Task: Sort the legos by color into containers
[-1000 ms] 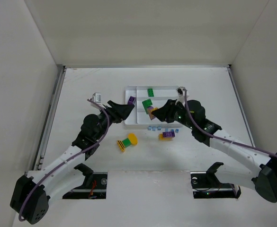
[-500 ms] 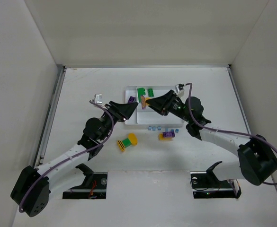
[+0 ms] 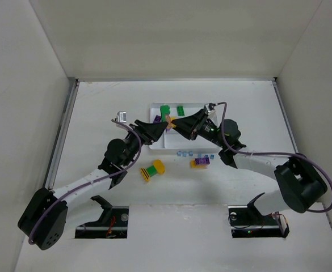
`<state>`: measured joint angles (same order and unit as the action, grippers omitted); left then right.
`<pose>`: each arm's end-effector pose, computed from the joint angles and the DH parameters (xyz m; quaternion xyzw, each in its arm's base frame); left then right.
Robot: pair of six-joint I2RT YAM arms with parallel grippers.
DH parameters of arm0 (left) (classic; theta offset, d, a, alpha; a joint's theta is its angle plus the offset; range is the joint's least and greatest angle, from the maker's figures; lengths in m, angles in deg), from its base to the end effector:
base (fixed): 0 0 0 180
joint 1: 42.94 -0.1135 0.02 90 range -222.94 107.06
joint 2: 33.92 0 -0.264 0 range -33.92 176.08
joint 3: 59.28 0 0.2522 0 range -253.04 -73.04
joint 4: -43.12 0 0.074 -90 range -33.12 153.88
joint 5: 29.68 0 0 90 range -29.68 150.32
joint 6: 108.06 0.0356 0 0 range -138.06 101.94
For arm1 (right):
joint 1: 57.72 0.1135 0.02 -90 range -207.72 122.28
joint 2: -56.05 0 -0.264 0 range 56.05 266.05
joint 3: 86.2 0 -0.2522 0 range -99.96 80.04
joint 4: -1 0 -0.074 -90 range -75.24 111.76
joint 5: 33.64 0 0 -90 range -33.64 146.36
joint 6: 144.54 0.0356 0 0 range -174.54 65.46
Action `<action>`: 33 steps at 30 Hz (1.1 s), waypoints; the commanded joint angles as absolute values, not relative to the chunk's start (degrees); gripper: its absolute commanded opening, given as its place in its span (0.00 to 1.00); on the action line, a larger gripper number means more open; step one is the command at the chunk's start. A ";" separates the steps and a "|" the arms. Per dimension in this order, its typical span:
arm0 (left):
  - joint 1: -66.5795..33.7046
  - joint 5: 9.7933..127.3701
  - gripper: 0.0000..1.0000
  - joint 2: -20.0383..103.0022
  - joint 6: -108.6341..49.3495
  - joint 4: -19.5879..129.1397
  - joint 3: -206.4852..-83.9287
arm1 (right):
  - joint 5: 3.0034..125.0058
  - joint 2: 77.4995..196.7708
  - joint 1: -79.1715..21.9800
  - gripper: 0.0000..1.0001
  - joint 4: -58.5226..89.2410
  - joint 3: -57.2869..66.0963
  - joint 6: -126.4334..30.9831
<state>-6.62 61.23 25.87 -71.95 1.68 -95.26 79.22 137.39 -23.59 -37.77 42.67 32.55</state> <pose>0.1788 -0.1321 0.2730 -0.0838 0.5844 -0.5751 0.5663 0.2437 0.1819 0.2635 0.1507 0.6393 0.7107 0.2519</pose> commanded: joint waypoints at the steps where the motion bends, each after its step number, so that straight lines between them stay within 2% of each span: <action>1: -6.16 60.94 0.70 25.75 -70.80 -5.25 -97.30 | 80.27 138.32 -23.05 0.24 -46.32 43.12 36.07; 14: -5.80 61.38 0.61 28.12 -70.71 -8.60 -98.26 | 80.80 142.89 -21.73 0.24 -49.39 41.54 38.97; 33: -6.95 62.16 0.26 27.78 -70.88 -8.51 -97.03 | 80.80 145.44 -21.73 0.25 -52.74 41.80 40.38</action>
<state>-6.69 60.24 28.69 -71.58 -3.76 -95.67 80.61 145.35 -22.33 -48.76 42.72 39.74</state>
